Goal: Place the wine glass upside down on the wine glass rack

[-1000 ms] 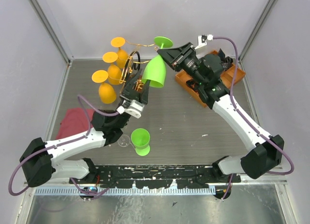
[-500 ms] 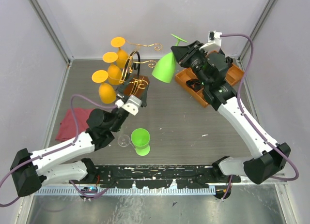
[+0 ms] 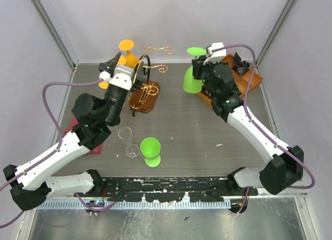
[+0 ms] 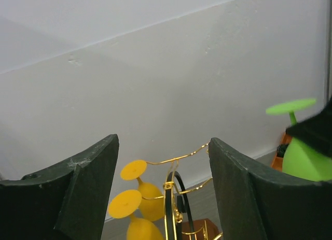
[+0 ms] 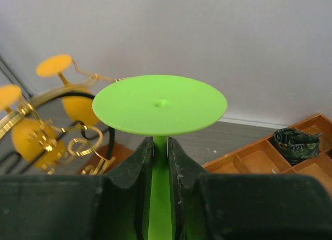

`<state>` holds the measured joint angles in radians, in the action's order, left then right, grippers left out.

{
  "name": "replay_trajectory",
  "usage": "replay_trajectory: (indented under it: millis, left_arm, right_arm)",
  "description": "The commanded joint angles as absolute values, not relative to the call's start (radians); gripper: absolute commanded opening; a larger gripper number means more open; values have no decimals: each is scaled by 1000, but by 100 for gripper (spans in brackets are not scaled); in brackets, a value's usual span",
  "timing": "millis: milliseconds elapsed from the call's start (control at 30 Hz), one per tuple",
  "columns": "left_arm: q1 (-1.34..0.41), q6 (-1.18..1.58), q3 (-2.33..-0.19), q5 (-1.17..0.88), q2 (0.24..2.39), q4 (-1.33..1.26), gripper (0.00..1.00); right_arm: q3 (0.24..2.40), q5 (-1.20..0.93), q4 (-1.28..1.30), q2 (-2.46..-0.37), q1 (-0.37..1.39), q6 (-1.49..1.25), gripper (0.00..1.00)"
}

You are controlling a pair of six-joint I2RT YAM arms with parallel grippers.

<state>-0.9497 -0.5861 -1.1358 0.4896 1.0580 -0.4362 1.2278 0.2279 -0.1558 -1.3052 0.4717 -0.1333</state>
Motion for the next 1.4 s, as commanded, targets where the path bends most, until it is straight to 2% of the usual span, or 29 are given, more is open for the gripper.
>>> replay_trajectory:
  millis: [0,200,500,833,1367]
  left_arm:
    - [-923,-492,-1281,546,1068,-247,77]
    - [-875,-401,-1394,511,1074,-99,77]
    - [-834,-402,-1339,518,1043,-86,77]
    - [-712,-366,-1320,473,1064,-93,77]
    - [-584,-307,-1336,427,1111,-68,77]
  right_arm:
    - [1071,104,-494,-1344,472,117,1]
    - [1000,-37,-753,-1477,462,170,1]
    - [959,-96,-1211,-1695,461,206,1]
    - [1074,-104,-1314,-1862,460,224,1]
    - [1315,-158,-1284,-2053,429,175,1]
